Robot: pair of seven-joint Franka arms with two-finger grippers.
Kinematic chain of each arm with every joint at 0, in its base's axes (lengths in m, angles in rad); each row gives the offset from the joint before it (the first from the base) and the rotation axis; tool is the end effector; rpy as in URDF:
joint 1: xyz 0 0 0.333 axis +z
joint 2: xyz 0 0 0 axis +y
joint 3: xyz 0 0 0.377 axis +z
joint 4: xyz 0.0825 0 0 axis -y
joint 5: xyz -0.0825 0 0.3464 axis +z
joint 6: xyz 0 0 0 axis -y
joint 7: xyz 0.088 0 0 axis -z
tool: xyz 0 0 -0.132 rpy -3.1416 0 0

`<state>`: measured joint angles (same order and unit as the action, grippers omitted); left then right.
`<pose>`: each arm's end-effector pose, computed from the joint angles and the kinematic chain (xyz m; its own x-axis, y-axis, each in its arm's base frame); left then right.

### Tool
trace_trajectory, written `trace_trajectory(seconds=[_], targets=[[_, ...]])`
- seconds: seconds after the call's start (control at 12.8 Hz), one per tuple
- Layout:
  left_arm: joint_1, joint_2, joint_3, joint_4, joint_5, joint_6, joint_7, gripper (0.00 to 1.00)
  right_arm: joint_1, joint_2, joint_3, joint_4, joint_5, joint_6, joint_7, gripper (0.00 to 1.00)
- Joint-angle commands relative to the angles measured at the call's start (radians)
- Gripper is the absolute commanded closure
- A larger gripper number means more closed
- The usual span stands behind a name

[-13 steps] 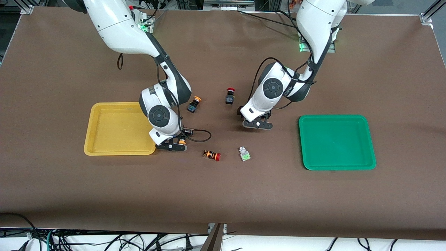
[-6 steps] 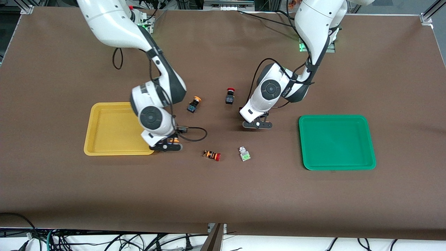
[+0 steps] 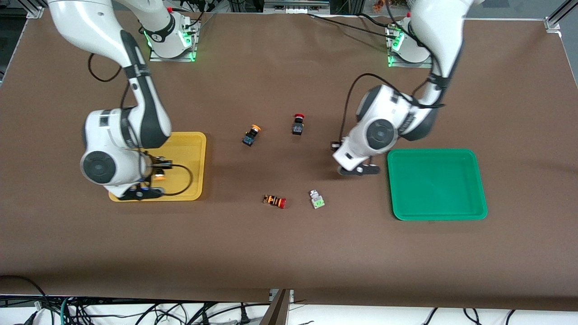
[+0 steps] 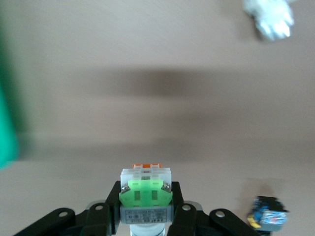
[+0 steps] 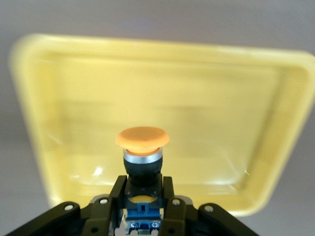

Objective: Place green and yellow buttons in trays
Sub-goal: 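Carry the orange button to the yellow tray while the left gripper carries green, then lower both buttons into the trays and open both grippers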

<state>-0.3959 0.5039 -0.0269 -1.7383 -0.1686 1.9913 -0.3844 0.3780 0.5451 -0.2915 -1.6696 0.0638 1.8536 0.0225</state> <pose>0.5696 -0.2697 0.3239 0.9563 0.0438 -0.2891 0.0574 -0.9976 0.0386 0.6228 0.0852 0.3272 0.9444 0.0297 -0.3273 0.0676 -0.9922 0.1050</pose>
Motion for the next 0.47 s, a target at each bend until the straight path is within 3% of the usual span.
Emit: trace_trajectory(seconds=[0.0, 0.16, 0.39], targets=[[0.149, 0.016, -0.013, 0.017, 0.085, -0.034, 0.134, 0.99, 0.018, -0.074, -0.049, -0.168, 0.011, 0.090, -0.010, 1.00], [0.240, 0.028, -0.013, 0.020, 0.171, -0.025, 0.214, 1.00, 0.016, -0.070, -0.086, -0.229, 0.011, 0.169, -0.015, 1.00], [0.331, 0.062, -0.013, 0.019, 0.178, 0.013, 0.341, 1.00, -0.008, -0.048, -0.095, -0.281, 0.013, 0.258, -0.026, 1.00]])
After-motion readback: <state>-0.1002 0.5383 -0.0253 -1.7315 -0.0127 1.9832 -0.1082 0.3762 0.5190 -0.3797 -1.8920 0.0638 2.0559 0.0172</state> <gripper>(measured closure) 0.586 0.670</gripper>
